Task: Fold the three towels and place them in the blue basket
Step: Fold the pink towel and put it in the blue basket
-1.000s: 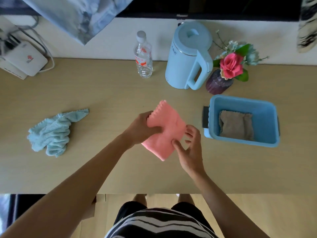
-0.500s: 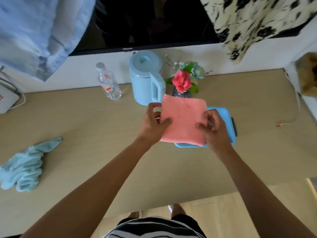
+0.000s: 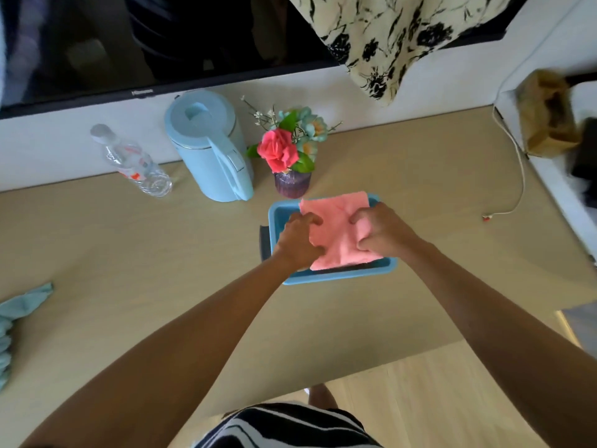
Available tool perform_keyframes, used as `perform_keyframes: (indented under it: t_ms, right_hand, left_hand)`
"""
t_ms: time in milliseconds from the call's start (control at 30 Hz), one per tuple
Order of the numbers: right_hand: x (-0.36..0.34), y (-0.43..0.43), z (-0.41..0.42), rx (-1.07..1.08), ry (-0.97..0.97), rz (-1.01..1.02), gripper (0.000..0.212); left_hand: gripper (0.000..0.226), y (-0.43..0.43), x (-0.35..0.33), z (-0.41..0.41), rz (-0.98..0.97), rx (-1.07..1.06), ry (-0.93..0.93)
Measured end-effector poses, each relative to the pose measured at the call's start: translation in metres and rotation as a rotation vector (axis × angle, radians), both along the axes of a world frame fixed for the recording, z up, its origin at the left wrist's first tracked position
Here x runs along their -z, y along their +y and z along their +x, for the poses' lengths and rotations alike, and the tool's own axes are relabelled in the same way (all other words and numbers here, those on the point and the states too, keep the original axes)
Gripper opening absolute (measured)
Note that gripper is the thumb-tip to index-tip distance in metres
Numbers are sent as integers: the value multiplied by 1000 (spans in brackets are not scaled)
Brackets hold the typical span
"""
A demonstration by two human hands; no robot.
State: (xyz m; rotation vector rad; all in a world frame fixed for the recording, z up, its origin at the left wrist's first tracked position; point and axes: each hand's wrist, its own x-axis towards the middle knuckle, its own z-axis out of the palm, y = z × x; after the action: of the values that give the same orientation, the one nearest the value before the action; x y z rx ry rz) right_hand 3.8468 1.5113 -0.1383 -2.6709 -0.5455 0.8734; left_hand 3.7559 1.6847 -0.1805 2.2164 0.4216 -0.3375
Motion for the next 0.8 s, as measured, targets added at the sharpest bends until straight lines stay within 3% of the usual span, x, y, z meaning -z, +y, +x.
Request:
perform_keyframes:
  t_ms: [200,400,533,667,800]
  right_hand:
    - [24,15,-6,-148,-41,-233,55]
    - [45,24,-10,-240,-130,-323,57]
    - [58,26,-9,-404,-350,-527,50]
    - [66,29,-8,-641,-517,-673,28]
    - [81,29,-7,-701,-521,-693,39]
  left_hand:
    - [73,-8,26,8,59,61,133]
    - [91,-17,40,16,139,128,233]
    - [101,-21,51,19,235,221,254]
    - [92,-21,48,19,456,304,271]
    - [87,-22,46,22,692,434,236]
